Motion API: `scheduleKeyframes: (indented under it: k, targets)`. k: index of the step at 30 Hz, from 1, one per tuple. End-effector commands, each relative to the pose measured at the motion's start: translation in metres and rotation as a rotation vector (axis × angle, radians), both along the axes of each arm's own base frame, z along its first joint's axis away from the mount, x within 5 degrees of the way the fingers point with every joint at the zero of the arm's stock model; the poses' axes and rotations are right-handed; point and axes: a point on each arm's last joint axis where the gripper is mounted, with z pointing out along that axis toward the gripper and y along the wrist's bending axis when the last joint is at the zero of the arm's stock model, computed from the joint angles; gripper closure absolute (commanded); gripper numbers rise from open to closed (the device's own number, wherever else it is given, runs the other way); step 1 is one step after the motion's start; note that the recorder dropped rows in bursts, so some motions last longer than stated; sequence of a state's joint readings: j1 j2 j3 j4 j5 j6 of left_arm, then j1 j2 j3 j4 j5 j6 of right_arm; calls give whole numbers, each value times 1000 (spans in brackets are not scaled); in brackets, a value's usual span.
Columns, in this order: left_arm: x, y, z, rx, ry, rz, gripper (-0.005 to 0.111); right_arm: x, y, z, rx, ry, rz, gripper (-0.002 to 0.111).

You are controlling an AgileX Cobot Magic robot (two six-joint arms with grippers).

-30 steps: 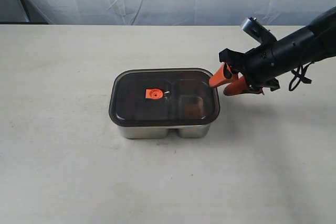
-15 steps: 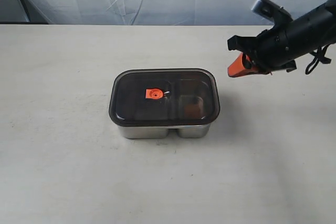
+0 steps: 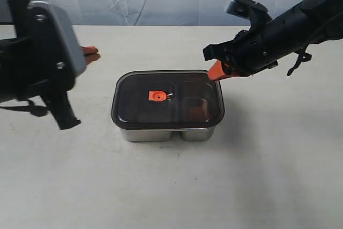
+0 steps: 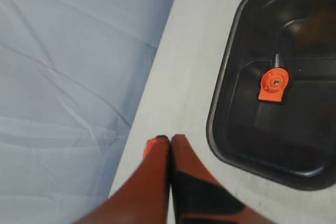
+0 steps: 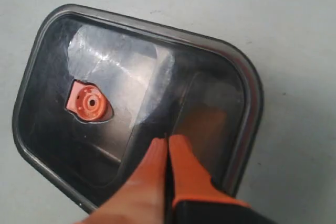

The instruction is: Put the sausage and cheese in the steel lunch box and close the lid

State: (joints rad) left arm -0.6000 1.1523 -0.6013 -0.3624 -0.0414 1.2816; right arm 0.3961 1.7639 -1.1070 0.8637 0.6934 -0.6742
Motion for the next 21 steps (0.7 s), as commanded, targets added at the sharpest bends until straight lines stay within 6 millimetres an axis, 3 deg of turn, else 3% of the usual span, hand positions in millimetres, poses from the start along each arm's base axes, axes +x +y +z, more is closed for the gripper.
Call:
scheduleKeyframes:
  k: [1,6,13,21]
  targets:
    - [30,-26,-23,42,62,-2,106,-5,13,-6,-34,-35,40,108]
    - [45,-40,-50,100,145,-13,106,-2,17,-19,-56,-26,36,108]
    - [43,-61,-80,197,150,-104,106,3,18,-43,-100,6,33,108]
    - [46,-64,-124,289,288,-115,106,4,19,-60,-119,55,42,108]
